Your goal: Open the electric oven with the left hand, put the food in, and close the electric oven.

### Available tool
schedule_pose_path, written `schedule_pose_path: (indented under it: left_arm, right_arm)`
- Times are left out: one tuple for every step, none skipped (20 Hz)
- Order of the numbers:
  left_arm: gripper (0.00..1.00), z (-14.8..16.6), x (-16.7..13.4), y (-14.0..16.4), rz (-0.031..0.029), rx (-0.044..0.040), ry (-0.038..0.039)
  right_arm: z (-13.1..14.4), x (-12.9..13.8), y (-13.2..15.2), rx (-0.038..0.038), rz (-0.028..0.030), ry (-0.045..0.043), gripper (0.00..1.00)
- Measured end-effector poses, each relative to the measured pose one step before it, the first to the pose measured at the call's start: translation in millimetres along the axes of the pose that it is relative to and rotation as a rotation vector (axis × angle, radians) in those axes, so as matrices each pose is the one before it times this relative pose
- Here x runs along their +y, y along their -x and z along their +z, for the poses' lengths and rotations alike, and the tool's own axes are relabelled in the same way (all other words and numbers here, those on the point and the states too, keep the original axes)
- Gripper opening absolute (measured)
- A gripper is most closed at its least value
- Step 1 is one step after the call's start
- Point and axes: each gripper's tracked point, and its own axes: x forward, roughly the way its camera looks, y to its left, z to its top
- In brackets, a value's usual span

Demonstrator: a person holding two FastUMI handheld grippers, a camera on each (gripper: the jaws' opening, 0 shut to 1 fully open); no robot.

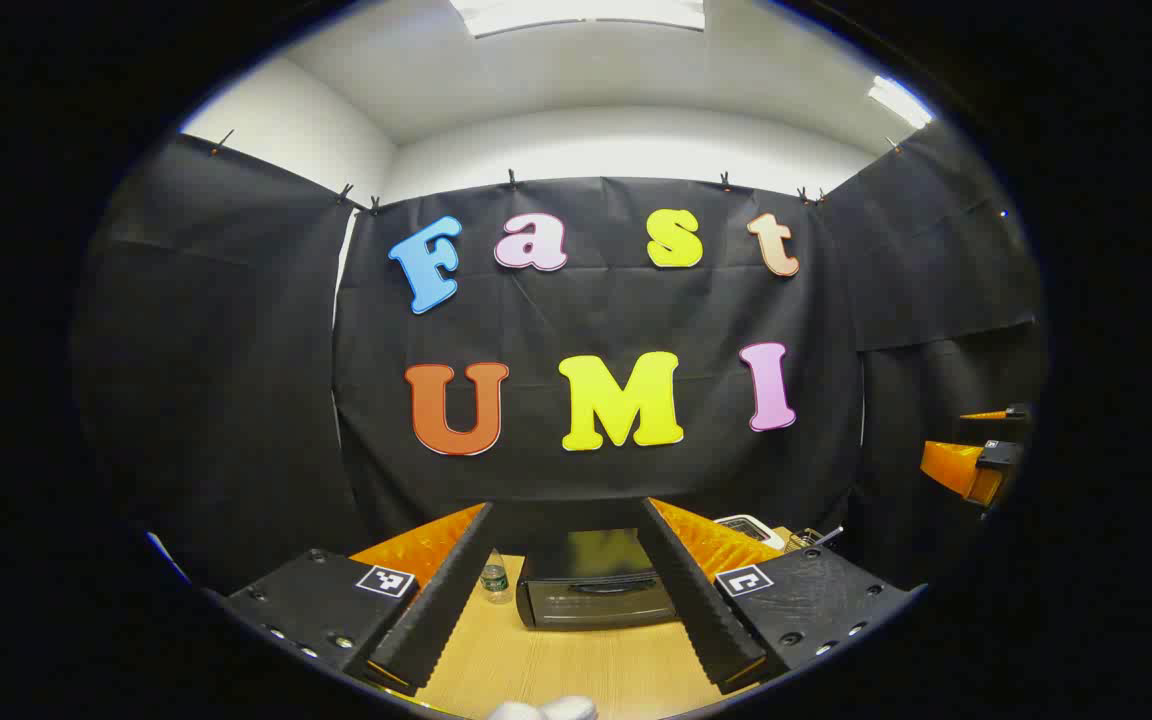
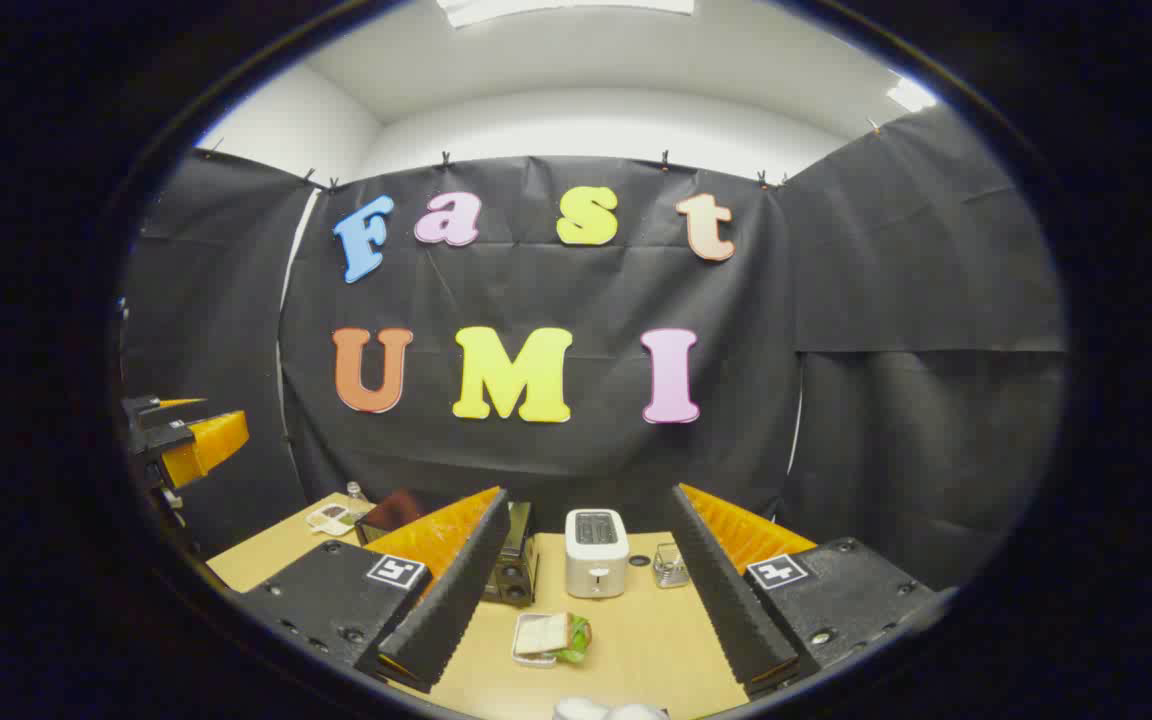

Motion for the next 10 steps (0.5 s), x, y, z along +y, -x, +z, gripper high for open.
schedule_pose_path:
  left_arm:
    - [0.94, 2.12, -1.33, 1.22, -0.00176, -0.00342, 0.00201]
    - [0.93, -0.23, 0.38, -0.23, 0.00268, 0.00211, -0.00213]
    - [0.93, 0.03, 0.54, -0.61, 0.00373, -0.00274, -0.00653]
    - [0.94, 0.70, -0.26, -0.87, 0.00278, -0.00212, -0.00626]
    - [0.93, -0.10, 0.32, -1.66, 0.00467, -0.00045, -0.00422]
    - [0.94, -0.48, -0.57, -1.37, -0.00196, 0.00201, 0.00197]
    - [0.89, -2.11, 0.23, 0.02, 0.00043, 0.00616, 0.00472]
    - [0.93, -0.77, 0.06, -0.37, 0.00121, 0.00137, 0.00265]
    - [0.94, 0.55, 1.07, -1.56, 0.00390, 0.00050, -0.00288]
    - [0.94, 0.21, 0.40, -1.12, 0.00216, 0.00001, -0.00334]
  right_arm:
    - [-1.14, -0.18, -1.54, 0.00369, 0.00126, 0.00187, 1.00]
    - [-1.74, 0.30, -0.70, 0.00252, 0.00112, 0.00256, 1.00]
    - [0.74, -0.07, -1.93, -0.00063, 0.00032, 0.00229, 1.00]
    - [0.45, 0.90, 0.45, -0.00095, 0.00099, 0.00100, 1.00]
    - [0.94, 0.08, -0.93, -0.00215, 0.00144, 0.00333, 1.00]
    - [-0.39, -0.54, -1.45, -0.00292, -0.00054, 0.00202, 0.95]
    - [0.99, 0.52, -1.18, -0.00072, -0.00046, 0.00136, 1.00]
    - [-0.29, 0.76, -0.31, -0.00256, 0.00086, 0.00038, 1.00]
    - [0.74, 0.00, -0.70, -0.00235, -0.00057, 0.00105, 0.95]
    - [0.81, -0.58, -0.42, -0.00023, -0.00237, 0.00215, 1.00]
